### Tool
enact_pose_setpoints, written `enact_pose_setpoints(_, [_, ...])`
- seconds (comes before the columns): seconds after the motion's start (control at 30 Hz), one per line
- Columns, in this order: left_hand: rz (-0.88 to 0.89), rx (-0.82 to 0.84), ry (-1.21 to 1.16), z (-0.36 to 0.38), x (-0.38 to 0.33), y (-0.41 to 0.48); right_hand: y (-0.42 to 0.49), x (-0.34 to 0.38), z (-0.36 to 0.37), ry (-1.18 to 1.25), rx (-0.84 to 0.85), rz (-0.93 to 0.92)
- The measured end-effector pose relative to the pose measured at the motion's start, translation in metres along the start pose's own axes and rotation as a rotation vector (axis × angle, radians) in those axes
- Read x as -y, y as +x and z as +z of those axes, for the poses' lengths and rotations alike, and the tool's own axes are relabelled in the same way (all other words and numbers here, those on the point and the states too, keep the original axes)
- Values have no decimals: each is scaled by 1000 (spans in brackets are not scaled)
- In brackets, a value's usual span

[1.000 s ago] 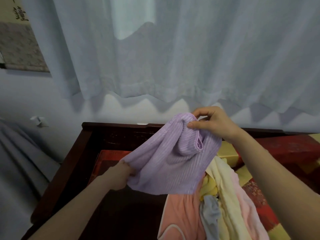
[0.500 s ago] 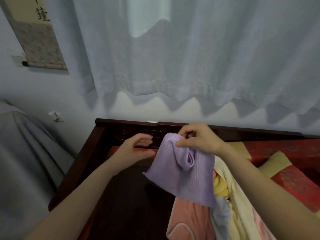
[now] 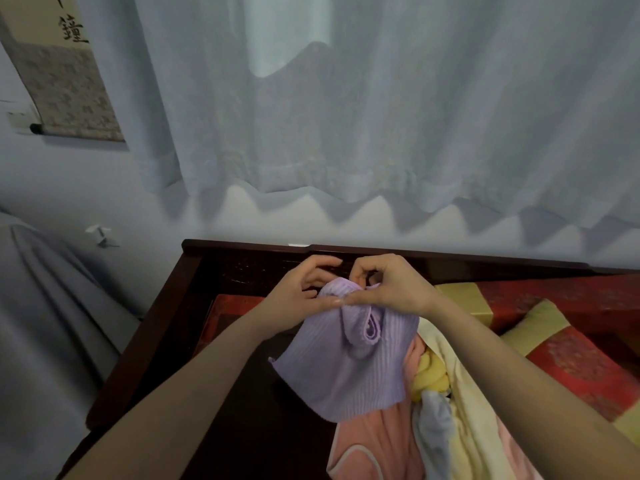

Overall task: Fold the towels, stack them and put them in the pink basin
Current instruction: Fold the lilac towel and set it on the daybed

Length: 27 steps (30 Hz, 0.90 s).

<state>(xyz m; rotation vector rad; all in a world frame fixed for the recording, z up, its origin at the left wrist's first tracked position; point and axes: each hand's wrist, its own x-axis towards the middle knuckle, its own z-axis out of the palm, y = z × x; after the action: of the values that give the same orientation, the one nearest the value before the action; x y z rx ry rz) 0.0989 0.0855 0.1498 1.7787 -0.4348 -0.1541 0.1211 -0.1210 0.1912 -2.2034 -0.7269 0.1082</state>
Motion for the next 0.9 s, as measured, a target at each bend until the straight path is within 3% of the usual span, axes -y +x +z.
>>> enact_pose_setpoints(0.13, [29, -68, 117, -16, -4, -2, -6, -6, -11, -71, -43, 18])
enact_pose_setpoints(0.3, [31, -294, 117, -69, 10, -17, -18, -25, -50, -282, -7, 234])
enact_pose_setpoints(0.4, [-12, -416, 129, -100, 20, -27, -22, -30, -70, -185, 85, 319])
enact_pose_setpoints(0.53, [-18, -383, 223, -120, 24, -27, -16, -34, -69, -131, 177, 305])
enact_pose_setpoints(0.67, [28, -372, 381, -140, 17, -24, 4, -39, -59, -178, 57, 269])
enact_pose_setpoints(0.8, [72, -331, 524, -156, -2, -40, 11, -32, -49, -169, -90, 121])
enact_pose_setpoints(0.9, [81, -276, 630, -157, -9, -73, -4, -29, -35, -184, -75, 28])
